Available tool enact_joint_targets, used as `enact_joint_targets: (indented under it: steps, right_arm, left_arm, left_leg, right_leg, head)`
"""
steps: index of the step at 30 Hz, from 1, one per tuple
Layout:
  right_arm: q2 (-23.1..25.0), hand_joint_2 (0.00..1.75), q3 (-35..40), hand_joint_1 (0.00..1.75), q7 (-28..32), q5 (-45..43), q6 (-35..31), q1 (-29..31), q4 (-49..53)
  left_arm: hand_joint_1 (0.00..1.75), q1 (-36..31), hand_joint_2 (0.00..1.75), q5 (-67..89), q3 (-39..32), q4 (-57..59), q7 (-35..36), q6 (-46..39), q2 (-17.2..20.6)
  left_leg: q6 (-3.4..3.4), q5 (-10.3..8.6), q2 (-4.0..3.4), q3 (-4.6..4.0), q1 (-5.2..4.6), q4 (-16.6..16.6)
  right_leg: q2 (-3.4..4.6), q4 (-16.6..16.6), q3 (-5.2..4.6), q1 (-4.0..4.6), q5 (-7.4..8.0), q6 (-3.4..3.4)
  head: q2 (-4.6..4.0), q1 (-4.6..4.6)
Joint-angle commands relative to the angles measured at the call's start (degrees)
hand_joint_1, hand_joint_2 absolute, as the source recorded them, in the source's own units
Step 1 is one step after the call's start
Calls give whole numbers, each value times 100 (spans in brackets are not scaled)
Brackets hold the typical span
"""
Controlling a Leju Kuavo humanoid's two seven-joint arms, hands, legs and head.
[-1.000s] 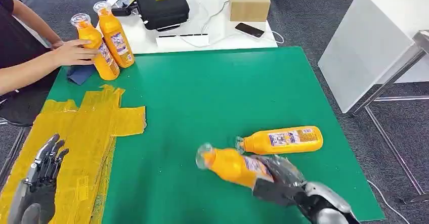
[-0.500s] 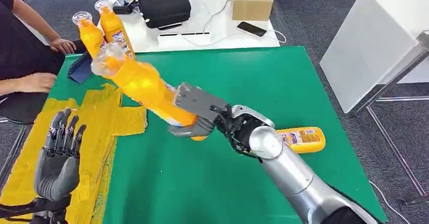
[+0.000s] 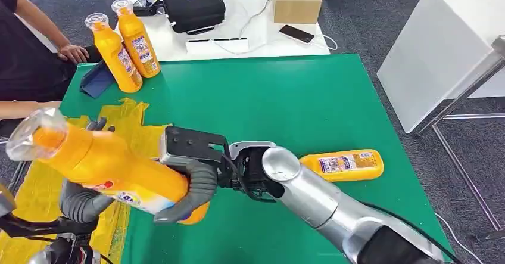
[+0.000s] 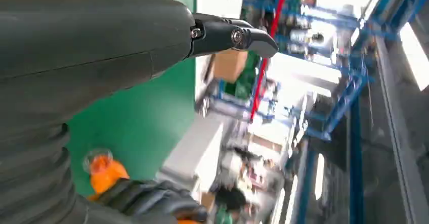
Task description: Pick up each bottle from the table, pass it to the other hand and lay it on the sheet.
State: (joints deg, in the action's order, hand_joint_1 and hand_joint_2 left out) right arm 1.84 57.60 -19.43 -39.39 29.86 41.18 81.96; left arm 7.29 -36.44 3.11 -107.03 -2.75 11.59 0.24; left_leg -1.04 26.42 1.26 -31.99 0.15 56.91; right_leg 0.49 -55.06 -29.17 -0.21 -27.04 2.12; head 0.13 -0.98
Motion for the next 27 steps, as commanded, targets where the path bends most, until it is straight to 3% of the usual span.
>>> enact_joint_targets:
  steps: [1, 8, 14, 19, 22, 27]
  right_arm:
    - [-453, 175, 932, 175, 277, -219, 298, 404, -242]
    - [-1156, 175, 564, 175, 445, 274, -31, 552, -157]
    - [-1120, 175, 573, 175, 439, 275, -51, 531, -156]
    - [-1354, 175, -209, 175, 493, 1415, -765, 205, 0]
    - [-1339, 175, -376, 175, 508, 1355, -448, 73, -10]
    - [-1017, 175, 55, 175, 316, 1475, -228, 207, -143]
  left_arm:
    - [0, -277, 175, 163, 473, 355, -109, 534, 439]
    - [0, -98, 175, 412, 159, 235, -176, 513, 387]
    - [0, -100, 175, 412, 163, 237, -176, 514, 381]
    - [0, 159, 175, 383, -268, 165, -249, 516, 243]
    - [0, 142, 175, 301, -284, 222, -190, 632, 235]
    - [0, -81, 175, 247, 1, 384, -49, 711, 240]
  left_leg:
    - [3, -3, -2, 10, 1, -5]
    - [1, -3, 0, 4, 1, 2]
    - [1, -1, -8, 5, -1, 0]
    - [1, -2, -1, 2, -2, 0]
    - [1, -2, 0, 6, 2, 0]
    - [3, -1, -10, 8, 0, -1]
  right_leg:
    - [-10, 7, 13, 2, 0, -1]
    - [-13, 3, 9, 2, 1, 1]
    - [-3, 4, 9, 0, 1, -1]
    - [-7, 4, 5, 0, 2, 1]
    - [-11, 8, 11, 3, 2, 1]
    - [-3, 4, 9, 1, 1, -1]
  head:
    - [0, 0]
    - [0, 0]
    - [0, 0]
    - [0, 0]
    - [0, 0]
    - [0, 0]
